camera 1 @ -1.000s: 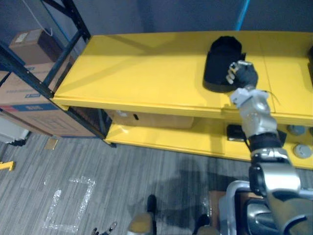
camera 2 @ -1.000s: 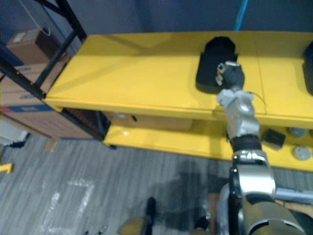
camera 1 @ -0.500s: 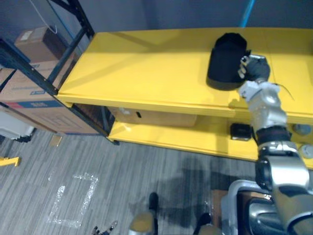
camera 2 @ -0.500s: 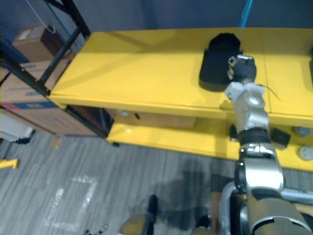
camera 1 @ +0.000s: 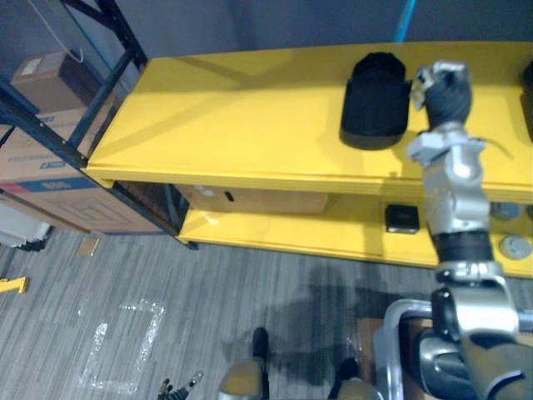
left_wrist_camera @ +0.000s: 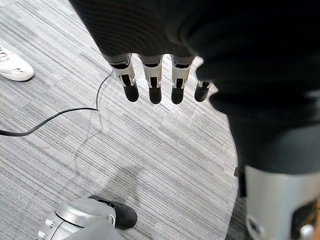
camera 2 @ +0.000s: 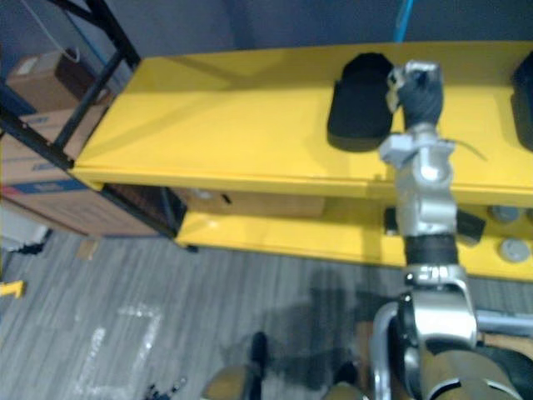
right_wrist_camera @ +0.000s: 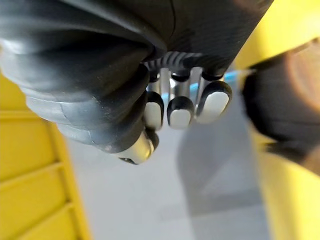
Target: Walk over and take plastic housings, then place them on the shelf
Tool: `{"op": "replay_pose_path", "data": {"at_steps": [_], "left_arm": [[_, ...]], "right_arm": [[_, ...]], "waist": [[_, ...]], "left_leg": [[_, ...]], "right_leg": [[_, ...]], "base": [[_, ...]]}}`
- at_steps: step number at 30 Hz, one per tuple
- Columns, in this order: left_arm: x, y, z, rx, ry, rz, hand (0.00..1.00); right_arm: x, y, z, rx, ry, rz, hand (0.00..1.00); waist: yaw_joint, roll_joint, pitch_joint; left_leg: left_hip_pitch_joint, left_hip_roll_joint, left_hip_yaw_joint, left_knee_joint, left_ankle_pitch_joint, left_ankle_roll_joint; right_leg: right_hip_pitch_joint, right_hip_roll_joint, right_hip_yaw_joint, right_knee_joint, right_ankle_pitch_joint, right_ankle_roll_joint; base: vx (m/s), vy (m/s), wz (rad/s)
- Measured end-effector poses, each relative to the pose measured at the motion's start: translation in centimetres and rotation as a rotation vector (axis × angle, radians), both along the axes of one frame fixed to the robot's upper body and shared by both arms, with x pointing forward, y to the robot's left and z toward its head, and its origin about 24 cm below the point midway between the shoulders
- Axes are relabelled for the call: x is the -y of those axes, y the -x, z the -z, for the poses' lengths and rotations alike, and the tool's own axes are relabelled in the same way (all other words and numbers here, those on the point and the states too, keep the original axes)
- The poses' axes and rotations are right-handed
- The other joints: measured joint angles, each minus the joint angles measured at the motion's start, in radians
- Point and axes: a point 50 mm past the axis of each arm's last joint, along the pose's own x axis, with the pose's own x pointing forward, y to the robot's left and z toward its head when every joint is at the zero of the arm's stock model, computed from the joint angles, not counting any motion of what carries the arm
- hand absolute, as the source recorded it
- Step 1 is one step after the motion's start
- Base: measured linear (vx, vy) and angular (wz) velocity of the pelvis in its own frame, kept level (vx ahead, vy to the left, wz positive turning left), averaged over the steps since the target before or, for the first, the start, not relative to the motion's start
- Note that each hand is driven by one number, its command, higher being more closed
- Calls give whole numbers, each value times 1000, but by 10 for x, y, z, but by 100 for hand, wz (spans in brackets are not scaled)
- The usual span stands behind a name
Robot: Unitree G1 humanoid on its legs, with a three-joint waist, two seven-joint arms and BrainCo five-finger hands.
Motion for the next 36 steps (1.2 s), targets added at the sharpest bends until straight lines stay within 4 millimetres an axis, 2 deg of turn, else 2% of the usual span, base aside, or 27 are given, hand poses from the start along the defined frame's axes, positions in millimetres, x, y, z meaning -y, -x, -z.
{"op": "replay_pose_path", "data": {"at_steps": [3,6,13,20,31,36], "left_arm": [[-1,1,0,-3,-5,-9,0],[-2,0,0,-4,-5,-10,0],[-1,2,1,-15,-2,-11,0],[-1,1,1,-12,-4,-11,0],[-2,0,0,-8,-3,-10,0],[-2,-1,0,-6,-3,-10,0]], "right_arm": [[-6,1,21,-71,-12,-18,100],[-6,3,34,-118,-16,-25,100],[-8,4,39,-130,-28,-77,100],[-5,-2,58,-218,-76,-145,100],[-6,-13,50,-249,-92,-196,100],[-3,-15,51,-257,-161,-229,100]], "waist": [[-3,-5,2],[-7,-11,4],[-7,-19,6],[-4,-33,5],[3,-33,5],[4,-33,5]], "left_leg": [[-4,7,15,0,0,0],[-8,13,16,0,1,-2],[-13,16,19,0,3,-4],[-15,15,16,0,4,-4],[-28,14,-6,0,13,-3],[-28,14,-8,0,15,-2]], "right_leg": [[-15,7,17,0,5,-4],[-19,14,19,-3,8,-6],[-29,17,25,-2,11,-11],[-28,16,22,-1,11,-11],[-29,15,4,2,11,-11],[-30,14,3,7,10,-11]], "base": [[-26,-13,-15],[-5,-8,-3],[-1,-7,-3],[0,0,0],[-4,-4,5],[0,0,0]]}}
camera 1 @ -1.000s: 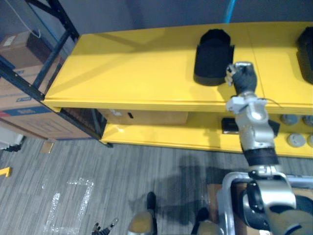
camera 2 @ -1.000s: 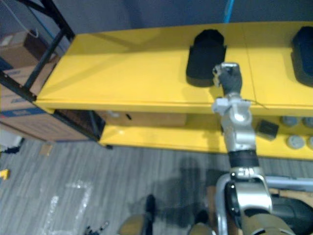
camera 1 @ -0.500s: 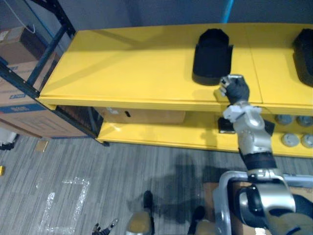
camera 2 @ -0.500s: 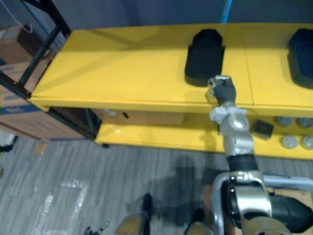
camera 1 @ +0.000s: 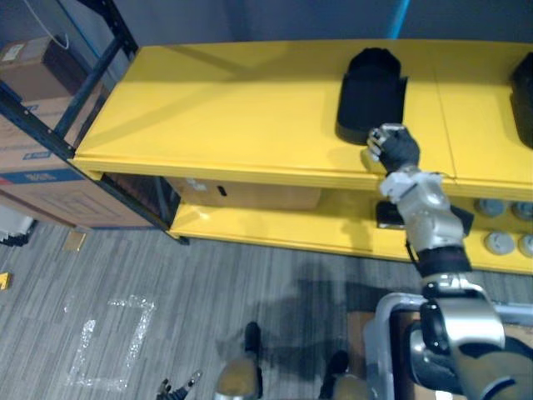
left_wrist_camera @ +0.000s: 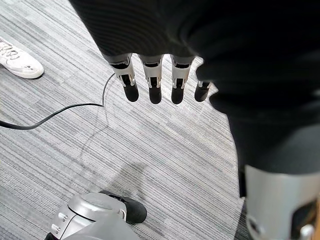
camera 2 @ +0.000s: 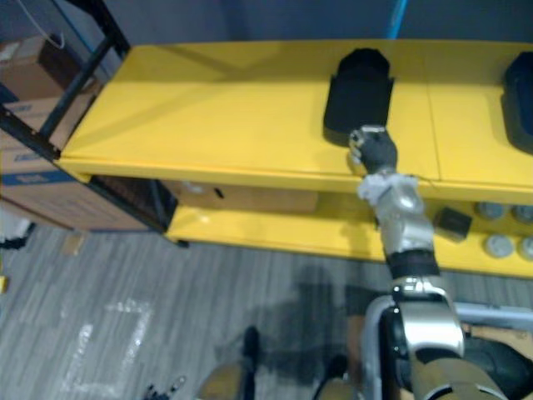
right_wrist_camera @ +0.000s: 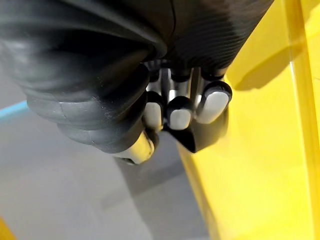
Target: Walk over and take plastic housings, then place them on the shelf
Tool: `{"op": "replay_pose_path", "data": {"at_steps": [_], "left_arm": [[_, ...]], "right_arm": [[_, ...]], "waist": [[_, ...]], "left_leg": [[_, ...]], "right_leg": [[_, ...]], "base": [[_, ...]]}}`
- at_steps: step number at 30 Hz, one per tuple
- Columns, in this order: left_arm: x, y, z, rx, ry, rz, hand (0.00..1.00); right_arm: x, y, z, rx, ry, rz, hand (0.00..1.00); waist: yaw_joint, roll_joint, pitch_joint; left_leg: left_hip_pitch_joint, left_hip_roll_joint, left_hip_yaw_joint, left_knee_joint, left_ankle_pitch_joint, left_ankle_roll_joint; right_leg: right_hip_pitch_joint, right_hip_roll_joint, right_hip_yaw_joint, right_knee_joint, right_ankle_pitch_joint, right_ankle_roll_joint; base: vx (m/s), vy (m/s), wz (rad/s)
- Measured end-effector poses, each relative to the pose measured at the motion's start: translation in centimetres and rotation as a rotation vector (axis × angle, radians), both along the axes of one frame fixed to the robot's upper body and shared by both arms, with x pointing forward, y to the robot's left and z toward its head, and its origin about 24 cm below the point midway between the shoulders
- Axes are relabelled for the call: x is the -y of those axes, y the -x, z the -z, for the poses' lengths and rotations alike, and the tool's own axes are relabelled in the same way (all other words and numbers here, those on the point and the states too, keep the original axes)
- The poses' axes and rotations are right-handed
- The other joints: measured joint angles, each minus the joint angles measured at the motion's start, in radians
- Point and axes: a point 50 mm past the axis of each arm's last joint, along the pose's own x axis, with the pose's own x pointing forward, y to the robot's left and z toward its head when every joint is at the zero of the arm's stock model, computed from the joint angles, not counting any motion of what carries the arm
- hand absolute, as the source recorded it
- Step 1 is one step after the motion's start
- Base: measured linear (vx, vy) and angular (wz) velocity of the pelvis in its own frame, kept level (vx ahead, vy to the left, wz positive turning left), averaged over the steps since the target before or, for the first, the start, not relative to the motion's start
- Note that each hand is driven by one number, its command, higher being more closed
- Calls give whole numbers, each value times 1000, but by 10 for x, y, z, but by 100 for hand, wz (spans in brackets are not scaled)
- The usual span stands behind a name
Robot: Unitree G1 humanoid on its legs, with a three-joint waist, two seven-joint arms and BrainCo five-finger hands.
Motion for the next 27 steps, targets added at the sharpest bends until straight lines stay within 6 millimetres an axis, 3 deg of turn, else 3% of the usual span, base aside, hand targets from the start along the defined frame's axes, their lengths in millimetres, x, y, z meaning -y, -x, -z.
{"op": "replay_pose_path", "data": {"at_steps": [15,27], "left_arm": [[0,-3,-2,20,1,4,0],[0,-7,-3,37,3,10,0]], "right_arm": [[10,-6,-21,-11,-91,-33,100],[17,-10,-16,-139,-67,-57,100]], "waist": [[3,0,0],[4,6,3]], "left_leg": [[0,-13,-1,0,1,1],[0,-16,-1,0,0,1]], "right_leg": [[-33,-31,-1,86,-47,2],[-37,-38,-3,103,-58,3]], "base": [[2,-1,1],[1,-1,0]]}}
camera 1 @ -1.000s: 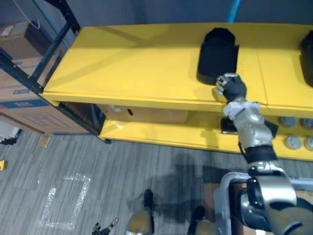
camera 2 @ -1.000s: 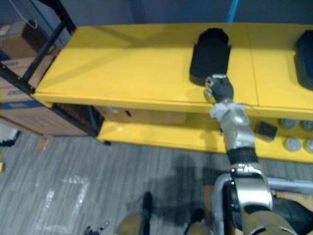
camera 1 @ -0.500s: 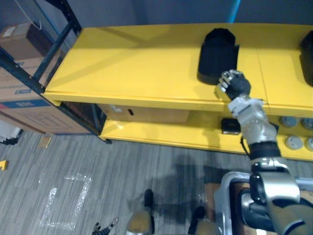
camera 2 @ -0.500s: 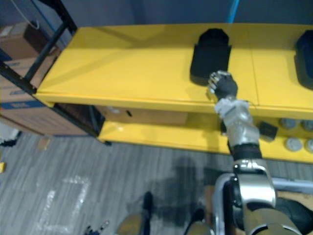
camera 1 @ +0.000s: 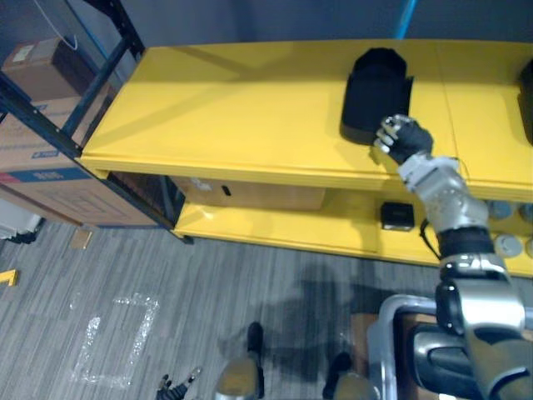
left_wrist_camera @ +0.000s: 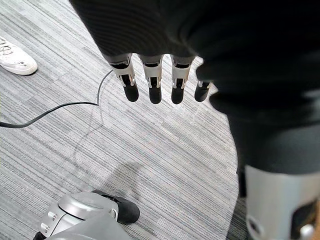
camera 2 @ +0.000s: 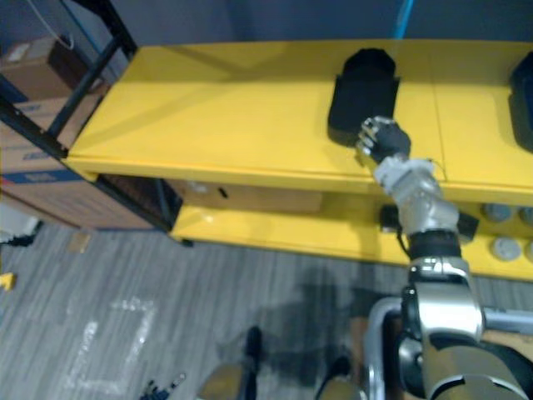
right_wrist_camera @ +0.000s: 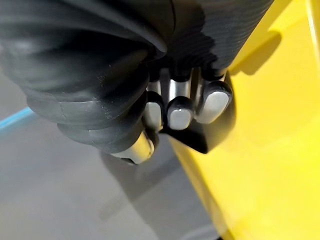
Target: Walk over and take plastic housings, then place them on the shelf
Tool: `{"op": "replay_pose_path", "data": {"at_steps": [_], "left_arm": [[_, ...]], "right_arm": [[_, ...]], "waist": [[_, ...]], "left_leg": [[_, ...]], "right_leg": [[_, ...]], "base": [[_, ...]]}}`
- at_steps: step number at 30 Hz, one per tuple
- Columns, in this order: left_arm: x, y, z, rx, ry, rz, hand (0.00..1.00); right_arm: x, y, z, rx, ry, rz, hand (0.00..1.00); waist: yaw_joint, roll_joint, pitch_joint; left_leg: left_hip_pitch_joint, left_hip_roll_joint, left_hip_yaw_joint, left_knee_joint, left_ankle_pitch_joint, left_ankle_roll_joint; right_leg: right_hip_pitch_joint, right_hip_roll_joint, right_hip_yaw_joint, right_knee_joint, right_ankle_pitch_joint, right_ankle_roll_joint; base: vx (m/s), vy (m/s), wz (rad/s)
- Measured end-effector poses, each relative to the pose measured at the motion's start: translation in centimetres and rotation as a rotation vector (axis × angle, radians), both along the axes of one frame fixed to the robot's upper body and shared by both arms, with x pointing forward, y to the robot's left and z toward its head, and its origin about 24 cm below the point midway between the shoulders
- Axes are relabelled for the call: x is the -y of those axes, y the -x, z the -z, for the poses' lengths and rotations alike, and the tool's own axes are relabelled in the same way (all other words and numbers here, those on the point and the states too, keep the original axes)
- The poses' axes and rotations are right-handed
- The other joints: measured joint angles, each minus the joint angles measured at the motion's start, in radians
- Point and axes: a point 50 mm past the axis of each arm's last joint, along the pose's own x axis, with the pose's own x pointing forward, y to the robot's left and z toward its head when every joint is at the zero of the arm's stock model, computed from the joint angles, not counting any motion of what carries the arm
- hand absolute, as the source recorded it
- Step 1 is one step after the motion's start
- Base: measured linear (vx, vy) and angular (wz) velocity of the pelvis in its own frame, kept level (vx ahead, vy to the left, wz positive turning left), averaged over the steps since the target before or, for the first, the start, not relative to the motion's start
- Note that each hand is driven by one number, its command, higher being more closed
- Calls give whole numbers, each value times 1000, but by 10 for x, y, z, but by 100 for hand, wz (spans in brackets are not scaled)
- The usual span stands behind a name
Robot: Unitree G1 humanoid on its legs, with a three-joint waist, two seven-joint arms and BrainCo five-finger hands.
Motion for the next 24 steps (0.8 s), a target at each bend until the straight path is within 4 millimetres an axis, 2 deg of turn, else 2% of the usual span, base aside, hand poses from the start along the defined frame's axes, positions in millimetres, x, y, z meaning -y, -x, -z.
{"op": "replay_pose_path", "data": {"at_steps": [5,14,24], "left_arm": [[1,-1,0,7,10,10,0],[0,-1,0,14,23,-15,0],[1,-2,0,17,23,-14,0]], "right_arm": [[3,0,-11,29,44,-20,100],[2,0,-5,-53,115,-61,100],[2,-3,-11,-94,170,-61,100]], "waist": [[-1,8,4],[-1,10,5],[9,14,8]], "left_leg": [[-1,0,2,0,-1,1],[-4,0,8,0,-2,1],[-4,0,13,0,-3,2]], "right_leg": [[-1,-1,0,1,-2,1],[-12,-3,6,10,-4,-1],[-15,-3,10,11,-4,-1]], "base": [[0,0,0],[0,-2,0],[0,0,0]]}}
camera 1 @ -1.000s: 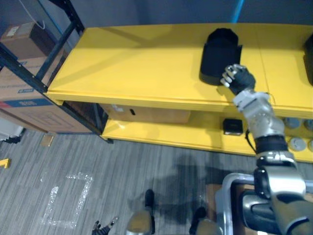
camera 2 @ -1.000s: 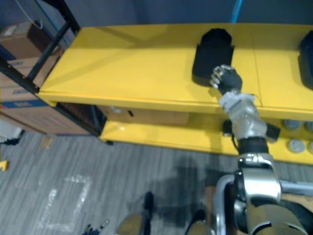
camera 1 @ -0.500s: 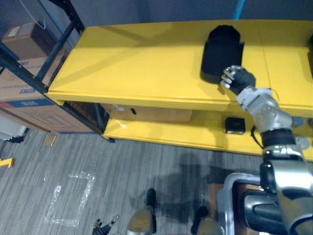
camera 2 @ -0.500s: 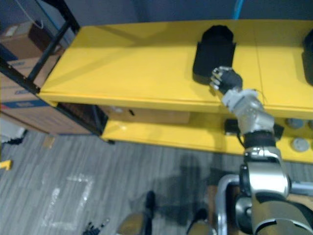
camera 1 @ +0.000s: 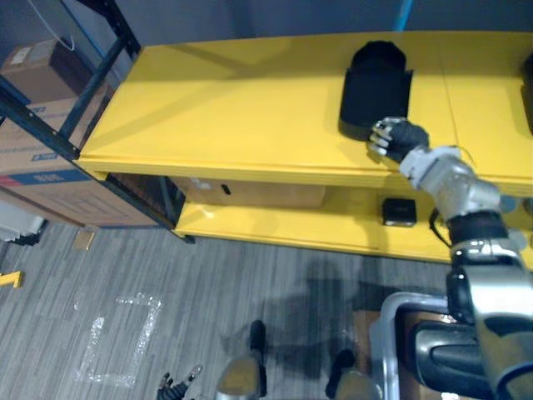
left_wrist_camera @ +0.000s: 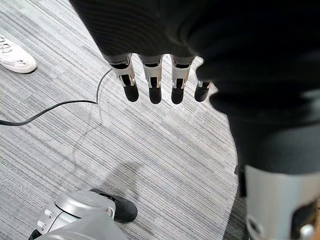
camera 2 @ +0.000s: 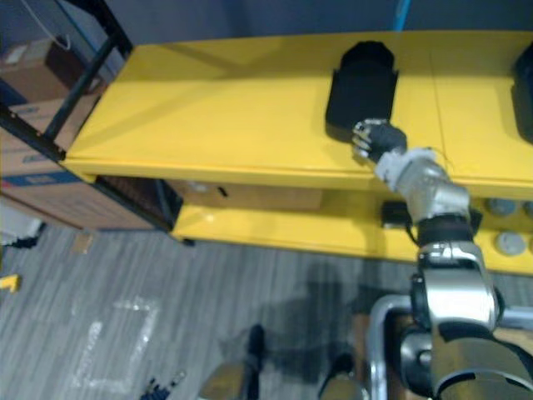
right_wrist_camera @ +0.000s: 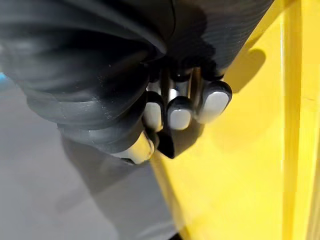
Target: Walk over and take plastic housings, then place them on the shelf
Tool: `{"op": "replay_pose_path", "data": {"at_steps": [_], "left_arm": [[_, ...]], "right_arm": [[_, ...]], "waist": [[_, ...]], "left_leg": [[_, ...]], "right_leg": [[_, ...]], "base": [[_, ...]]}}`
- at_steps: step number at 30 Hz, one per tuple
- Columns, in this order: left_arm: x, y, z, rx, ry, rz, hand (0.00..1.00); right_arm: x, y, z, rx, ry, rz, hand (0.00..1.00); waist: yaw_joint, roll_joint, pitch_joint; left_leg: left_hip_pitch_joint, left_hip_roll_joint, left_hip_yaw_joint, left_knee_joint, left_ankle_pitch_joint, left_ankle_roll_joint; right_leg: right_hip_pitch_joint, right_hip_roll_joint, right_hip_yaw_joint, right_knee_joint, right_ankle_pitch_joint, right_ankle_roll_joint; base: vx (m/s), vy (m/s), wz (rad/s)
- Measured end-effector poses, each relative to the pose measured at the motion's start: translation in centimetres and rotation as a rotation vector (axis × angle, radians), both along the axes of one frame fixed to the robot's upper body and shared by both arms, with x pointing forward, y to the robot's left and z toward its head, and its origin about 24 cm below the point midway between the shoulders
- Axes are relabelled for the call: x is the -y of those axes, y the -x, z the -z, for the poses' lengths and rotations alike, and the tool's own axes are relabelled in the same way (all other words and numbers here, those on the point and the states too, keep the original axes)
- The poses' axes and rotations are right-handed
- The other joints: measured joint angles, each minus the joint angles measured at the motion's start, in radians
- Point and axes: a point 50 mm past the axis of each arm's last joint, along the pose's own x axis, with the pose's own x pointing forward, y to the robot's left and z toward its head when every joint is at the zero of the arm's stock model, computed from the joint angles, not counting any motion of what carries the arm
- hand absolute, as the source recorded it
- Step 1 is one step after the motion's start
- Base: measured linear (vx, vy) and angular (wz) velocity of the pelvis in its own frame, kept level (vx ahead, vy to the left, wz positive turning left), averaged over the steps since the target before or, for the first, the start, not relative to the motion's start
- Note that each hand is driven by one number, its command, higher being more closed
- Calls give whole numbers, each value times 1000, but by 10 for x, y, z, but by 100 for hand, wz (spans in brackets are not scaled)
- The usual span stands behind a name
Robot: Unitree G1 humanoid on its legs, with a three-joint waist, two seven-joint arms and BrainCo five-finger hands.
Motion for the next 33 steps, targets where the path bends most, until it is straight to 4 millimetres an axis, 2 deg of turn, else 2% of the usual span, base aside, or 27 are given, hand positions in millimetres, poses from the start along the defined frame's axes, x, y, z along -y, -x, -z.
{"op": "replay_pose_path", "data": {"at_steps": [4,11,20,27,28,30,32,33], "left_arm": [[0,-2,-1,6,0,0,0],[1,-3,-1,12,4,5,0],[1,-6,-2,25,3,4,0],[1,-8,-3,34,1,6,0],[1,-8,-3,36,1,6,0],[1,-10,-4,43,-1,8,0],[1,-10,-4,45,-1,9,0],[1,-11,-5,46,-2,9,0]], "right_arm": [[1,-2,-13,20,14,12,100],[1,-6,-28,38,8,45,100],[5,-7,-29,40,11,112,100],[5,-8,-42,103,14,140,100],[6,-7,-43,112,17,144,0],[10,-6,-51,160,72,181,0],[14,-1,-66,242,129,200,0],[13,8,-86,367,189,202,0]], "waist": [[3,13,28],[7,15,29],[13,20,32],[13,28,35],[13,28,35],[13,27,35],[10,26,36],[5,23,37]], "left_leg": [[-1,0,2,0,0,0],[-17,-8,2,0,1,0],[-18,-13,-2,0,1,0],[-30,-16,-2,0,2,1],[-30,-17,-2,0,2,1],[-29,-18,-4,0,2,1],[-28,-18,-6,0,2,1],[-24,-18,-6,0,1,1]], "right_leg": [[-4,-1,2,4,0,0],[-22,-11,2,8,-2,2],[-24,-16,1,14,-5,5],[-40,-23,1,25,-6,5],[-40,-23,1,25,-6,5],[-37,-24,0,25,-6,5],[-33,-25,-3,22,-6,5],[-27,-24,-5,19,-6,6]], "base": [[0,0,0],[16,-3,1],[0,0,0],[0,0,0],[0,0,0],[5,-7,2],[1,-12,4],[0,0,0]]}}
